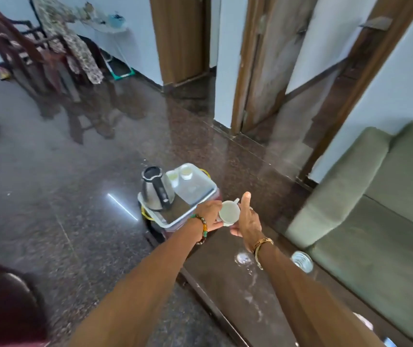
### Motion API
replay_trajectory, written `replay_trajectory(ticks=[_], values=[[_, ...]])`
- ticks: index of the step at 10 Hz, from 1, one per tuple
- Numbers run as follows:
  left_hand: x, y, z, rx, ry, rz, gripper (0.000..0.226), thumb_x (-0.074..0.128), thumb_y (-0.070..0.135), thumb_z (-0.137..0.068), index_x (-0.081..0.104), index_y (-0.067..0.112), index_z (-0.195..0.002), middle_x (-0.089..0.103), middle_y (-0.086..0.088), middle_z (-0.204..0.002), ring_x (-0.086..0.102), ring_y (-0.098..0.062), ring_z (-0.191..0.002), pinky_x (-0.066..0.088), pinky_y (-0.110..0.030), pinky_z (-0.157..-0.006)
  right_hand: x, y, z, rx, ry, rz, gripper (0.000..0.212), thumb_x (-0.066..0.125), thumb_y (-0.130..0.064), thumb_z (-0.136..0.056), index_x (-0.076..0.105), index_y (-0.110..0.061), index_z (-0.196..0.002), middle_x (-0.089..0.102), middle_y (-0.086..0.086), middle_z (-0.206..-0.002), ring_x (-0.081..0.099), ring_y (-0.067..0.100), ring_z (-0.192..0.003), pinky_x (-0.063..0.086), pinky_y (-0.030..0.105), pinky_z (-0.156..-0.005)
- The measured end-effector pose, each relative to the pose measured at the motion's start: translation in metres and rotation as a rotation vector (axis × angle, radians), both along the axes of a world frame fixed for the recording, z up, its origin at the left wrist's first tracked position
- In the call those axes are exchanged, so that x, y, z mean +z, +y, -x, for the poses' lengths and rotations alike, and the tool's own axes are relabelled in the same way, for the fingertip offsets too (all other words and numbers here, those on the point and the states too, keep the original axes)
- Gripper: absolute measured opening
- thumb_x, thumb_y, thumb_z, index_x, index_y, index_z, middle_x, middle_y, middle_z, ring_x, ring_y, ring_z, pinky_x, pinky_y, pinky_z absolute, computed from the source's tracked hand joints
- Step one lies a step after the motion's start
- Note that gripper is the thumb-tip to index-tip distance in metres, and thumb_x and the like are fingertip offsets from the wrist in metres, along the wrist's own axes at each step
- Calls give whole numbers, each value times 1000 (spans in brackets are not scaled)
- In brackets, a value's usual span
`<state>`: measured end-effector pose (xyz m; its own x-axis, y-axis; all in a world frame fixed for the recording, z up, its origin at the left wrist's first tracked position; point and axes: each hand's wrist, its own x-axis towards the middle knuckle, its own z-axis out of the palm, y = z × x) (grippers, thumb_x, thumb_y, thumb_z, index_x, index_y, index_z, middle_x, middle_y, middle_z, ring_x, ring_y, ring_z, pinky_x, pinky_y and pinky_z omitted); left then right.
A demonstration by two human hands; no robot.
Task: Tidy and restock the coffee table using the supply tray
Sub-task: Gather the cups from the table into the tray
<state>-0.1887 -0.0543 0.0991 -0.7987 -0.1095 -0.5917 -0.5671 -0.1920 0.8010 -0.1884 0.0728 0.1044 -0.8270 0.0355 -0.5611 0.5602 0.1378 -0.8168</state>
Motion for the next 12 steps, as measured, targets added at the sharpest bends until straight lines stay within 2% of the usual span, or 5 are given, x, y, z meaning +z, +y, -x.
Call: replay_trajectory(ticks=[3, 4, 6, 9, 12], values=[[-9, -100, 16, 143, -10, -34, 41, 51, 10, -96, 46, 6, -137, 46, -15, -144, 48, -30, -131, 53, -17, -67, 6, -108, 14, 101, 38, -19, 78, 18, -83, -88, 70, -30, -113, 75, 1, -103, 69, 25, -99, 60, 45, -86], [-22, -117, 16, 47, 0, 253, 45, 62, 22, -91, 50, 3, -130, 50, -12, -140, 47, -25, -130, 41, -24, -103, -14, -126, 28, 100, -17, -2, 81, 22, -87, -83, 71, -28, -109, 75, 4, -104, 70, 25, -98, 60, 42, -83], [-35, -143, 76, 272, -132, -85, 42, 50, 16, -97, 45, 5, -138, 45, -16, -145, 47, -31, -132, 56, -22, -79, -29, -153, 83, 145, -33, -23, 101, 28, -92, -69, 63, -18, -127, 70, 8, -118, 65, 28, -109, 52, 49, -101], [-75, -164, 166, 149, -212, 33, 42, 54, 18, -94, 50, 9, -136, 48, -14, -142, 50, -32, -128, 50, -24, -71, -53, -173, 178, 185, -40, -55, 80, 30, -76, -92, 64, -12, -126, 68, 13, -122, 64, 26, -109, 50, 49, -104], [-191, -166, 233, 62, -387, 46, 40, 52, 9, -94, 51, -1, -133, 50, -22, -139, 50, -37, -127, 48, -38, -90, -146, -186, 233, 76, -204, -101, 83, 33, -68, -97, 51, 2, -138, 56, 24, -138, 57, 34, -119, 43, 53, -109]])
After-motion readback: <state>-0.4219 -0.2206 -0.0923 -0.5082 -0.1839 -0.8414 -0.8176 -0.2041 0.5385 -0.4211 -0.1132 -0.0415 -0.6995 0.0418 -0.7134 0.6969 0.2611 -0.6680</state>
